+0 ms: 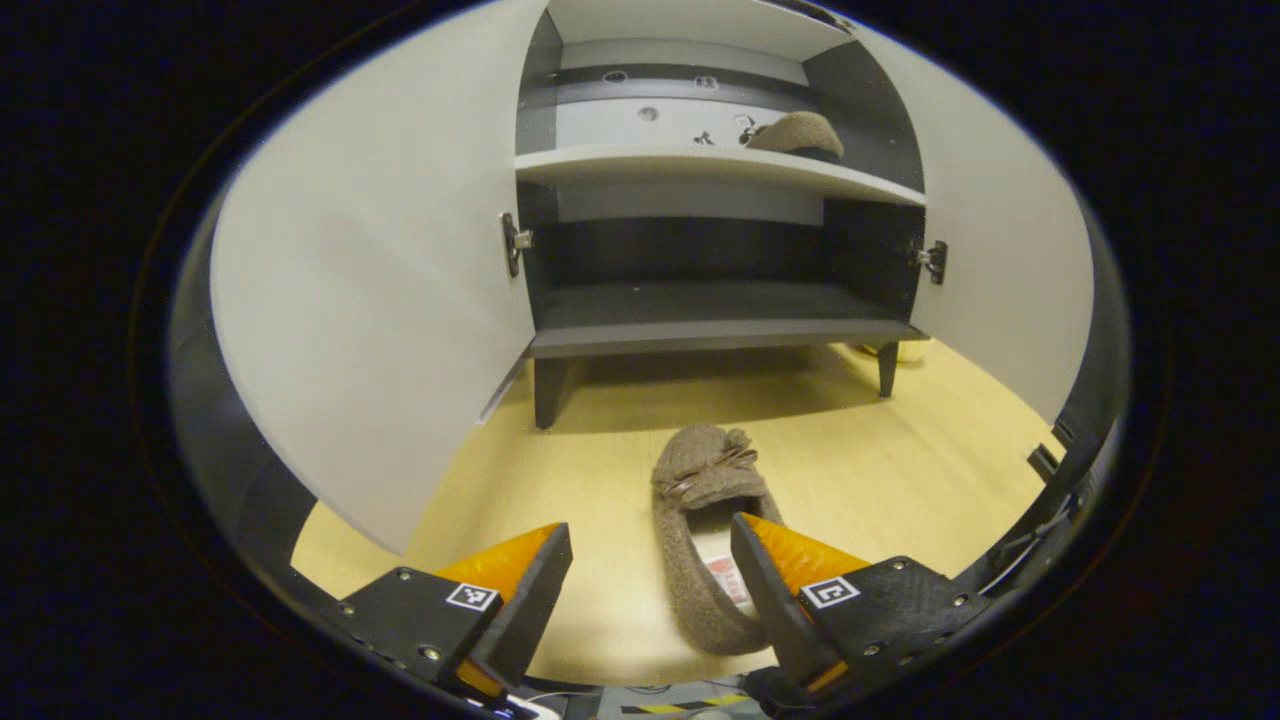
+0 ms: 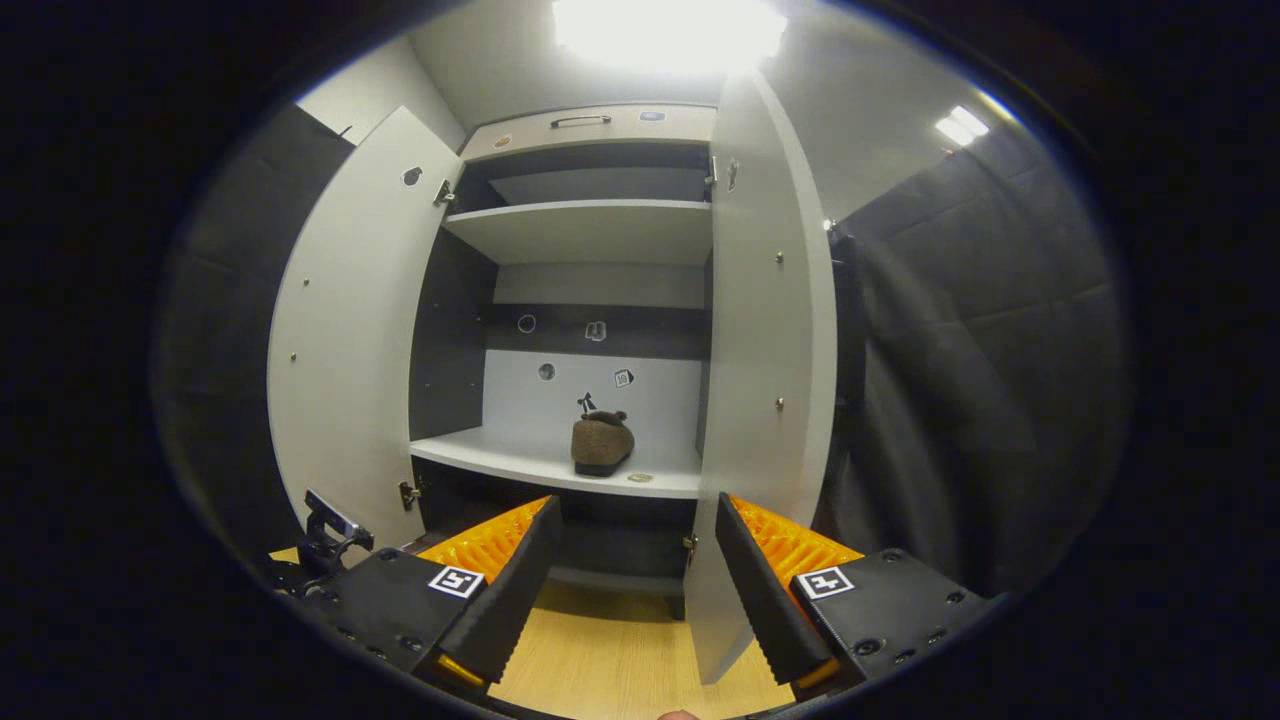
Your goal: Grab one shoe with the right hand and put it into the shoe cabinet, grab the other shoe with the left hand and put it into the shoe cabinet; then close the right door with the right hand and the left door with the left hand.
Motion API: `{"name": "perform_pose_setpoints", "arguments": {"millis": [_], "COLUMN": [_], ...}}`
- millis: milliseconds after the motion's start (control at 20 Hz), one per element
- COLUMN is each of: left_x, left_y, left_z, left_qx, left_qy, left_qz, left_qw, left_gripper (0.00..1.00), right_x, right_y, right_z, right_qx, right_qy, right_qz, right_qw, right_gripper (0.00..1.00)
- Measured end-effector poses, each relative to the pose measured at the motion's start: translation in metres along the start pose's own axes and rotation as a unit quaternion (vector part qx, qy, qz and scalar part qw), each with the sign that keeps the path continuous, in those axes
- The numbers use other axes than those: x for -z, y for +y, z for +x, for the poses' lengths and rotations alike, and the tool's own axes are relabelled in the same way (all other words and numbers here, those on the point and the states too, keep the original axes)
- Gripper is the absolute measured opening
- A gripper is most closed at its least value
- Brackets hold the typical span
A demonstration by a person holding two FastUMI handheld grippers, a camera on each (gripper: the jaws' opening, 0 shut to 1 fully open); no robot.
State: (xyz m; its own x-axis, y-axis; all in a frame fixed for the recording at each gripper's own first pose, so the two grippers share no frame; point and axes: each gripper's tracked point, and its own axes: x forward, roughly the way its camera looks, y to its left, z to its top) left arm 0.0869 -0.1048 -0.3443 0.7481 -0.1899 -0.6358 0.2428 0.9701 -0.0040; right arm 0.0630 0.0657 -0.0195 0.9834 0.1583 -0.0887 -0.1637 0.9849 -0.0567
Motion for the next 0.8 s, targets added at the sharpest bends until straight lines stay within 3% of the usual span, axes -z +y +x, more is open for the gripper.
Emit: {"name": "perform_pose_setpoints", "arguments": {"millis": [100,150,200,300,350,450,500,600,650,700,800], "left_x": [0.013,0.018,0.021,0.027,0.028,0.034,0.040,0.041,0.040,0.045,0.041], "left_y": [0.001,0.002,0.005,0.001,-0.001,-0.005,-0.009,-0.008,-0.015,-0.022,-0.029], "left_z": [0.012,0.016,0.020,0.023,0.026,0.032,0.034,0.035,0.037,0.039,0.039], "left_qx": [-0.003,-0.004,-0.011,-0.008,-0.004,0.007,0.012,0.009,0.026,0.040,0.055], "left_qy": [0.023,0.032,0.039,0.047,0.048,0.065,0.078,0.086,0.088,0.094,0.096], "left_qz": [0.001,0.004,0.011,0.016,0.014,0.008,-0.001,-0.009,-0.012,-0.018,-0.009], "left_qw": [1.000,0.999,0.999,0.999,0.999,0.998,0.997,0.996,0.996,0.995,0.994], "left_gripper": [0.94,1.00,0.94,0.94,0.87,0.94,0.91,0.73,0.73,0.65,0.39], "right_x": [0.002,0.002,0.001,0.000,0.002,0.005,0.007,0.011,0.012,0.012,0.012], "right_y": [-0.010,-0.013,-0.017,-0.026,-0.027,-0.025,-0.024,-0.025,-0.024,-0.022,-0.022], "right_z": [-0.007,-0.011,-0.013,-0.016,-0.018,-0.019,-0.018,-0.017,-0.018,-0.017,-0.016], "right_qx": [0.013,0.018,0.024,0.037,0.040,0.036,0.035,0.037,0.036,0.034,0.032], "right_qy": [0.001,0.001,-0.002,-0.008,-0.008,-0.004,-0.003,0.001,0.002,0.003,0.003], "right_qz": [-0.004,-0.004,-0.005,-0.015,-0.018,-0.020,-0.022,-0.027,-0.026,-0.026,-0.027], "right_qw": [1.000,1.000,1.000,0.999,0.999,0.999,0.999,0.999,0.999,0.999,0.999], "right_gripper": [0.98,0.98,0.98,0.97,0.98,0.98,0.98,0.98,0.98,0.98,0.98]}}
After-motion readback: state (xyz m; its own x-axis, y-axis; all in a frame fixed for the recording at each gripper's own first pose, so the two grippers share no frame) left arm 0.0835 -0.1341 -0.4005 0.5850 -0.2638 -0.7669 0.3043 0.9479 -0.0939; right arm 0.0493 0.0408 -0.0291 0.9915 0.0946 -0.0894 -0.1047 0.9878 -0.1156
